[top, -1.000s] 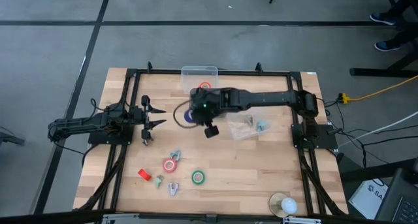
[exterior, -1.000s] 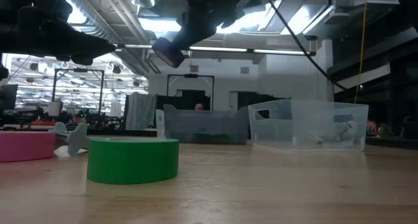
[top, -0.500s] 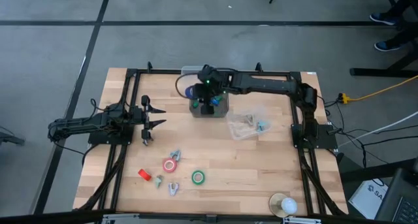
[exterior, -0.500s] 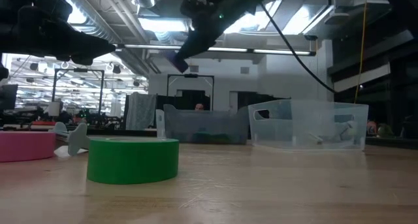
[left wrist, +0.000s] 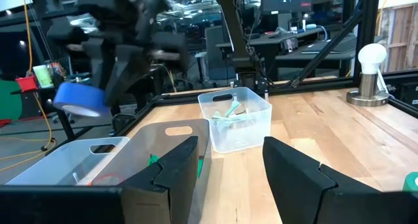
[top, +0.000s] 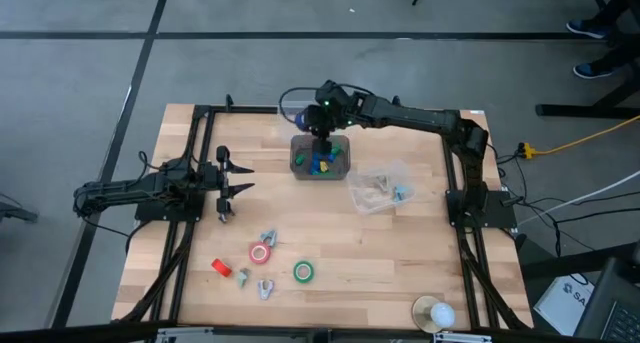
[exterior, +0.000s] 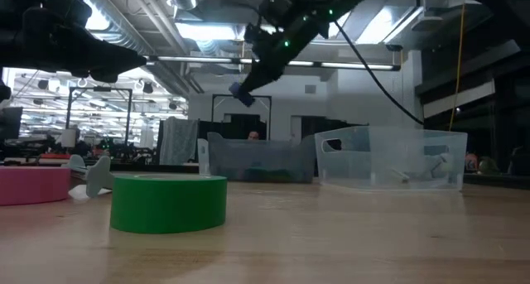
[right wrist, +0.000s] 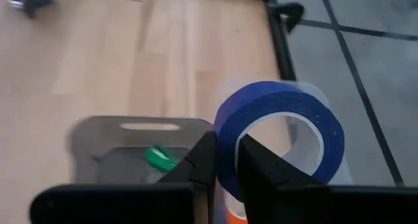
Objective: Pick and place Stapler, Stapler remover, tape
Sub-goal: Put the blue tape into the top transparent bin
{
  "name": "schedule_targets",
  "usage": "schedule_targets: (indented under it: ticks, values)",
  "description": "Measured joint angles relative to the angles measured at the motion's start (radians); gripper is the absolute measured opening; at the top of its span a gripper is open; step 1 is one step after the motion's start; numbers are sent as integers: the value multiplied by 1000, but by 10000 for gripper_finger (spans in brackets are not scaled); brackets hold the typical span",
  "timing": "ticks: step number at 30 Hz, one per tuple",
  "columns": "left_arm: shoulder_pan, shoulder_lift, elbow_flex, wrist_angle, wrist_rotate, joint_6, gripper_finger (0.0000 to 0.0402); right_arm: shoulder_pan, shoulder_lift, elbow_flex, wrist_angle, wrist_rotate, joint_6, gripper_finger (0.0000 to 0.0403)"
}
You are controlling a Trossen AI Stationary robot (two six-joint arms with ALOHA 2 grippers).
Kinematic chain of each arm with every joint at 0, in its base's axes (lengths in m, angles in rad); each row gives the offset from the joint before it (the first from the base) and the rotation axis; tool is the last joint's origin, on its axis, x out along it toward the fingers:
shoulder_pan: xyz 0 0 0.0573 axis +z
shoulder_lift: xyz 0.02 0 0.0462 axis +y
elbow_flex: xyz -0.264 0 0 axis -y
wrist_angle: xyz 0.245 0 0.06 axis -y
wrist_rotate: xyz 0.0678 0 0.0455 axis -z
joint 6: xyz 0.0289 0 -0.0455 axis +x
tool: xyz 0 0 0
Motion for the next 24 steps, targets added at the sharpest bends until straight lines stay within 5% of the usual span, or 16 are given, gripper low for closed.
schedule_targets:
  ticks: [12, 24]
  values:
    - [0, 0, 0, 2, 0, 0, 169, -106, 17, -186, 212, -66, 134, 52]
    - [0, 0, 0, 3, 0, 0, 169, -114, 18, -217, 250, -15, 168, 133]
